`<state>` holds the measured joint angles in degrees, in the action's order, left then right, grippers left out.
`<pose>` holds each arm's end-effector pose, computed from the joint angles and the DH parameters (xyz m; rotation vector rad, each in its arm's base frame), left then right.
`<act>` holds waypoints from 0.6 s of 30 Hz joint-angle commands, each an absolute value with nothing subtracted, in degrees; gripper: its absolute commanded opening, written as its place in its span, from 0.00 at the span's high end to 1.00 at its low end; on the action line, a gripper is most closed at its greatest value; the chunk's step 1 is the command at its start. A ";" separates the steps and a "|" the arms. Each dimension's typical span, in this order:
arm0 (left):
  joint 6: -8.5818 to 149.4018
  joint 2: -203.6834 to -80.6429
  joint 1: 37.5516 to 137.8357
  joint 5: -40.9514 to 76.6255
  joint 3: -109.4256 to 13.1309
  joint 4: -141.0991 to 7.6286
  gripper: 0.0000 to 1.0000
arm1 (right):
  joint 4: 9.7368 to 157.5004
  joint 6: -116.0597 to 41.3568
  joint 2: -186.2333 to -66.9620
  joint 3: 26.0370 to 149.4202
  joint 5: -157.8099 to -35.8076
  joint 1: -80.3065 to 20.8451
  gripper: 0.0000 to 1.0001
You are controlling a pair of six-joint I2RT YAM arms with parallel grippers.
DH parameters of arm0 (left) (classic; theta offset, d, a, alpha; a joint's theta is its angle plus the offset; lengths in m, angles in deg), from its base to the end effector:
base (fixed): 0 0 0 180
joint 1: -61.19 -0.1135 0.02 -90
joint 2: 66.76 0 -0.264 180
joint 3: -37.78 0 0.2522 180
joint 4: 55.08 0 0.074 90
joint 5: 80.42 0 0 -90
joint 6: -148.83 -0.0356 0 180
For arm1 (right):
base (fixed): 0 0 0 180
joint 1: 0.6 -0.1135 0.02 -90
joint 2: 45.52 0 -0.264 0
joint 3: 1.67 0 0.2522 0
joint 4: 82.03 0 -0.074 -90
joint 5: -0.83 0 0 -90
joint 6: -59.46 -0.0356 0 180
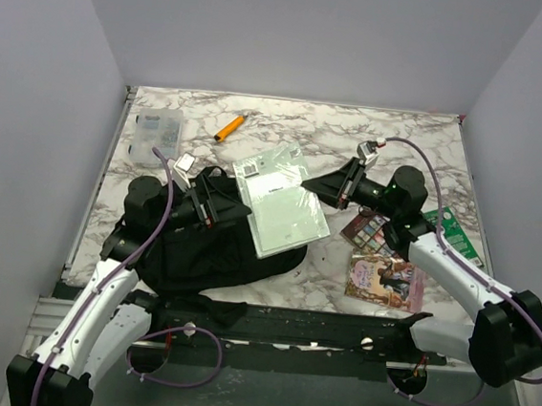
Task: Pack the student bag
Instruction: Pick up the book from the center of the board.
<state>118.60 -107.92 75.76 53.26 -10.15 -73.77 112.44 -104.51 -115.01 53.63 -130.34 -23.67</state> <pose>0.1576 -0.0664 0.2964 -0.1619 2.0146 -1.5556 0.2418 0.1285 0.2994 0.1596 1.9114 1.7974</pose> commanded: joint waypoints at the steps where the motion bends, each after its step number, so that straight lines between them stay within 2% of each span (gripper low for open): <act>1: 125.27 -104.25 75.34 55.46 -7.20 -66.81 0.12 | 126.19 -112.30 -115.41 54.22 -130.14 -27.92 1.00; 4: 128.82 -101.81 75.35 55.27 -4.19 -63.21 0.13 | 129.62 -114.10 -117.42 54.23 -129.91 -31.05 1.00; 7: 132.81 -99.20 75.34 54.73 -1.56 -58.67 0.20 | 133.04 -115.52 -119.18 53.86 -129.60 -33.94 1.00; 18: 138.52 -89.96 75.36 50.81 1.08 -56.01 0.71 | 132.45 -114.06 -121.54 55.24 -130.22 -37.70 0.99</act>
<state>135.62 -92.45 75.65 52.93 0.38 -59.34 127.85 -113.06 -121.39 52.96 -130.38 -36.53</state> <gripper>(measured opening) 0.382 0.236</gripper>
